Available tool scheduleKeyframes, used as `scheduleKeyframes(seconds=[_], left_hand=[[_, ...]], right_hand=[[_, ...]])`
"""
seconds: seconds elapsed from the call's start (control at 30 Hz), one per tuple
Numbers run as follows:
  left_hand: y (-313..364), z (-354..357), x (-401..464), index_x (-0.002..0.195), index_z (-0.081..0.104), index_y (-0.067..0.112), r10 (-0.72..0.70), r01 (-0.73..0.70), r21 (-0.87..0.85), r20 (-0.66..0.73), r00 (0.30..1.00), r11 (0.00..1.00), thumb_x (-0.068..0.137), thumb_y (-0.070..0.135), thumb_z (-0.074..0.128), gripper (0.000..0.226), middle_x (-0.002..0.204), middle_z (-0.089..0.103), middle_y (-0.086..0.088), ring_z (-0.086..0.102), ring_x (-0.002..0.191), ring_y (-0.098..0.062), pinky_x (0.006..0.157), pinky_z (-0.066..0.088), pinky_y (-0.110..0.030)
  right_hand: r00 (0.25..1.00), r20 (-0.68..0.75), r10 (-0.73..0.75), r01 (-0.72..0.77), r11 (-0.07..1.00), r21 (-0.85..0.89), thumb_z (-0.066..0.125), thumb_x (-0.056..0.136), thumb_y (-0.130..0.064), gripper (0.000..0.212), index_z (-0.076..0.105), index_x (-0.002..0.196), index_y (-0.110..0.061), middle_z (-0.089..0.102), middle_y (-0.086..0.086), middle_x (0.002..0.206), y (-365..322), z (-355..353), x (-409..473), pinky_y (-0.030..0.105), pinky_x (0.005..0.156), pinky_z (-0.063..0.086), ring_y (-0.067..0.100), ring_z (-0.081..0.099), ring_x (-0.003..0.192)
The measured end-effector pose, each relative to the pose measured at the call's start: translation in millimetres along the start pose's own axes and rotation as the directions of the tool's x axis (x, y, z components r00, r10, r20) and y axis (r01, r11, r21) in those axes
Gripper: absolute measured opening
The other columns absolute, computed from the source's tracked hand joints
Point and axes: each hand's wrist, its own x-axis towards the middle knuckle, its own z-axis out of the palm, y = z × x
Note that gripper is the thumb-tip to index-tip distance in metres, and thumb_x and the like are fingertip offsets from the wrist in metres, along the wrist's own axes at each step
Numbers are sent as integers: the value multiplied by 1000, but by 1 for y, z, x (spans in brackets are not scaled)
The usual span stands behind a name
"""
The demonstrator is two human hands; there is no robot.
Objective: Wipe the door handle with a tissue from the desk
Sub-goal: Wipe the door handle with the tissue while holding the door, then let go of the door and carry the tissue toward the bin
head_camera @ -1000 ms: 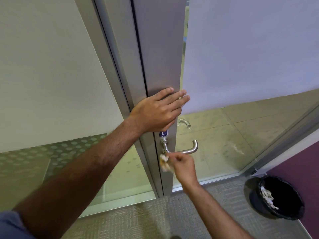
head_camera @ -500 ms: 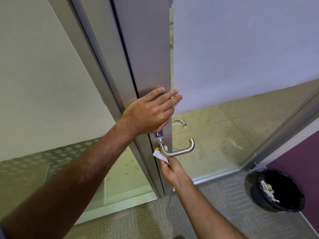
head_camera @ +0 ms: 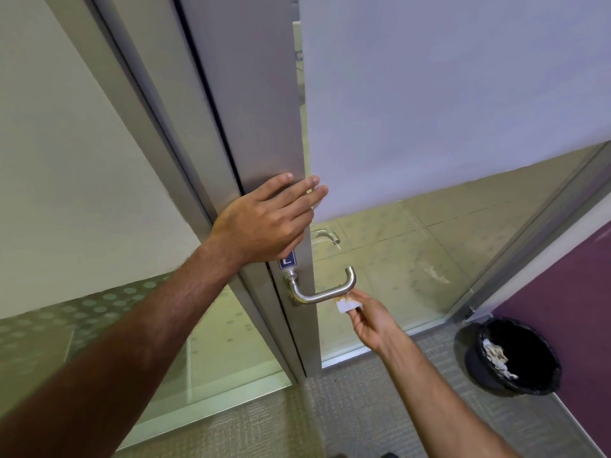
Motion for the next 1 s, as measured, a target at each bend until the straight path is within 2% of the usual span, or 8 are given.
scheduleKeyframes(seconds=[0.1, 0.2, 0.37, 0.5, 0.6, 0.8, 0.93, 1.0], left_hand=[[2, 0, 2, 115, 72, 9, -4, 4, -3, -9, 1000, 1000, 105, 25, 48, 31, 157, 51, -9, 48, 146, -27, 120, 34, -46], [3, -1, 2, 116, 72, 10, -12, 12, -14, -5, 1000, 1000, 104, 26, 51, 29, 157, 51, -8, 49, 146, -27, 119, 33, -45], [-1, -11, 1, 115, 73, 11, -31, 33, -61, 27, 999, 998, 101, 26, 55, 27, 158, 51, -8, 48, 146, -26, 119, 33, -45], [18, -21, 11, 128, 73, 9, -101, 103, -183, 21, 995, 978, 100, 25, 55, 37, 154, 54, -12, 48, 145, -32, 119, 32, -47], [61, -25, 51, 145, 61, 6, -145, 146, -287, 25, 989, 947, 101, 31, 55, 51, 156, 52, -11, 46, 146, -30, 120, 30, -44], [189, -6, 180, 155, 47, 8, -148, 250, -543, 225, 963, 802, 99, 44, 52, 67, 163, 42, -10, 35, 153, -27, 125, 21, -41], [265, 12, 263, 157, 44, 10, -152, 336, -628, 328, 932, 702, 97, 46, 53, 70, 166, 37, -9, 31, 155, -26, 125, 25, -44], [302, 27, 302, 159, 39, 10, -136, 355, -692, 351, 926, 628, 100, 47, 51, 71, 167, 35, -8, 28, 156, -27, 124, 25, -45]], right_hand=[[986, -51, -159, 144, 966, -217, 70, 85, 2, 22, 72, 107, 4, 77, 13, 101, -28, -3, 11, 25, 77, 58, 18, 74, 92], [957, 22, -288, 280, 908, -312, 69, 85, 6, 21, 73, 105, 6, 78, 11, 93, -50, 4, 15, 28, 85, 57, 19, 73, 87], [947, 207, -245, 314, 839, -444, 76, 83, -6, 17, 76, 100, -5, 76, 16, 102, -55, 10, 15, 34, 87, 57, 25, 72, 92], [923, 196, -330, 384, 811, -441, 76, 83, -4, 11, 77, 93, -9, 79, 12, 92, -75, -8, 9, 34, 81, 59, 27, 74, 88], [898, 193, -396, 440, 796, -415, 71, 86, -1, 12, 76, 96, -4, 79, 14, 93, -109, -46, -7, 33, 78, 60, 27, 76, 86], [786, 278, -552, 607, 605, -515, 61, 88, 8, 24, 78, 90, -9, 79, -3, 84, -206, -136, -42, 18, 73, 53, 9, 72, 82], [729, 335, -597, 657, 470, -590, 58, 86, 13, 23, 75, 86, -2, 73, 6, 86, -273, -206, -53, 17, 74, 51, 5, 70, 82], [721, 298, -625, 645, 450, -617, 62, 81, 7, 24, 77, 79, -11, 74, 6, 85, -303, -250, -50, 20, 78, 51, 8, 70, 84]])
